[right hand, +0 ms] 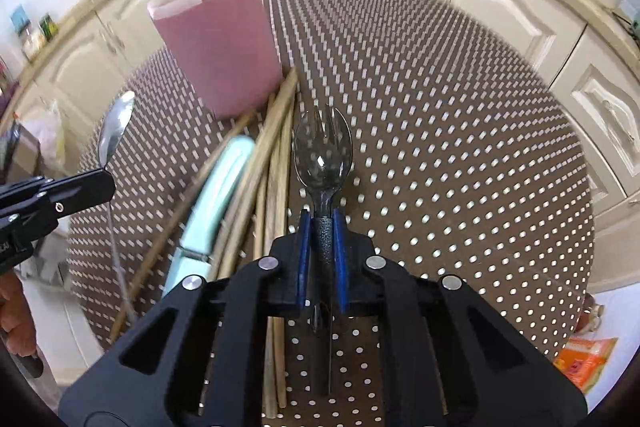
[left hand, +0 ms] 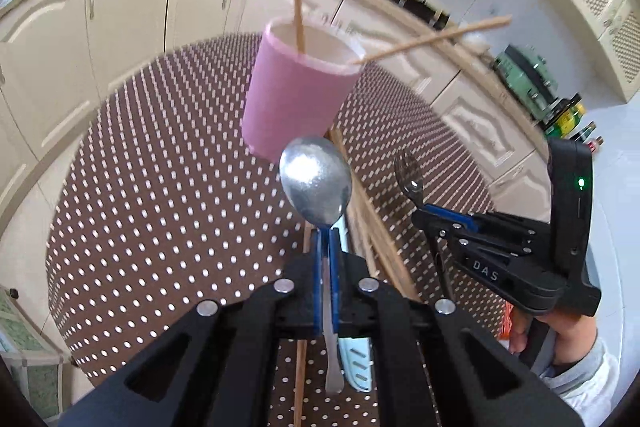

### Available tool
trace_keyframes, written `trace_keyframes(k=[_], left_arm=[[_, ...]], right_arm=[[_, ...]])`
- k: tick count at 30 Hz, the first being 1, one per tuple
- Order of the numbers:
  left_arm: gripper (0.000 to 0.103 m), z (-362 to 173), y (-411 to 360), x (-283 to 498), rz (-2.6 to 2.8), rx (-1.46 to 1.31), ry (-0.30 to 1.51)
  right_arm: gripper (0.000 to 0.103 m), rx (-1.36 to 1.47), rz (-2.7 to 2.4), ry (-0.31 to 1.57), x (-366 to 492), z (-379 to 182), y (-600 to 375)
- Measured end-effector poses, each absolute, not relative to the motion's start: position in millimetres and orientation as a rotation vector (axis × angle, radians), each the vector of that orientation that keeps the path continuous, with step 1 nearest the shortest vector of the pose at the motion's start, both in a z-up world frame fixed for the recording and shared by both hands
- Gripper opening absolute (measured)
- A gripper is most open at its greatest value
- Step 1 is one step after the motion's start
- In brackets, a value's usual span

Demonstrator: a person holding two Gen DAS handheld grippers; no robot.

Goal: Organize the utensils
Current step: 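Lift spoon and spork over the pink cup, lowering them in and opening the left gripper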

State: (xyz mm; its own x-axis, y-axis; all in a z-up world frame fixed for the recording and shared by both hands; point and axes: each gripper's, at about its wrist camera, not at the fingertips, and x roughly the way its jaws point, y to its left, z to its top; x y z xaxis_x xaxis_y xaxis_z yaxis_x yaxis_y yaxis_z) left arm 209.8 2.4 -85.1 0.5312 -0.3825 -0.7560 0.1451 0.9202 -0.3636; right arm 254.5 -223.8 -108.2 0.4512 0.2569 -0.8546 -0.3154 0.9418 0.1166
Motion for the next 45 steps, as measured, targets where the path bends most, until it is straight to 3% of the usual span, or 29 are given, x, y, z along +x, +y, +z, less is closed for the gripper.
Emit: trace_keyframes(k=[12,21,27,38,45], left_arm=[[0.003,-22.7,4.5,188.0,-0.371,-0.244,0.771],[0.003,25.1,7.8,203.4,-0.274,-0.162,0.571],[0.003,49.9,10.2,235.5,-0.216,-0.153,0.465],[0.003,38.8,-6.4,284.4,-0.172,-0.099,0.404],[0.004,12.1,-4.8,302.1,-0.196,-0.135,0.461]], right_arm=[[0.012,0.178,0.487,0.673,208.1,-35.7,-262.0],[0.012,0.308,0.438,0.393,246.3,-1.9,-274.7],[0.012,0.38,0.453,0.308,298.1,-0.9,-271.2],[0.012,0.408,0.622,0.218,338.5,-7.4,-235.5],[0.012,0.431,0.688,0.206,341.8,-5.7,-237.8]])
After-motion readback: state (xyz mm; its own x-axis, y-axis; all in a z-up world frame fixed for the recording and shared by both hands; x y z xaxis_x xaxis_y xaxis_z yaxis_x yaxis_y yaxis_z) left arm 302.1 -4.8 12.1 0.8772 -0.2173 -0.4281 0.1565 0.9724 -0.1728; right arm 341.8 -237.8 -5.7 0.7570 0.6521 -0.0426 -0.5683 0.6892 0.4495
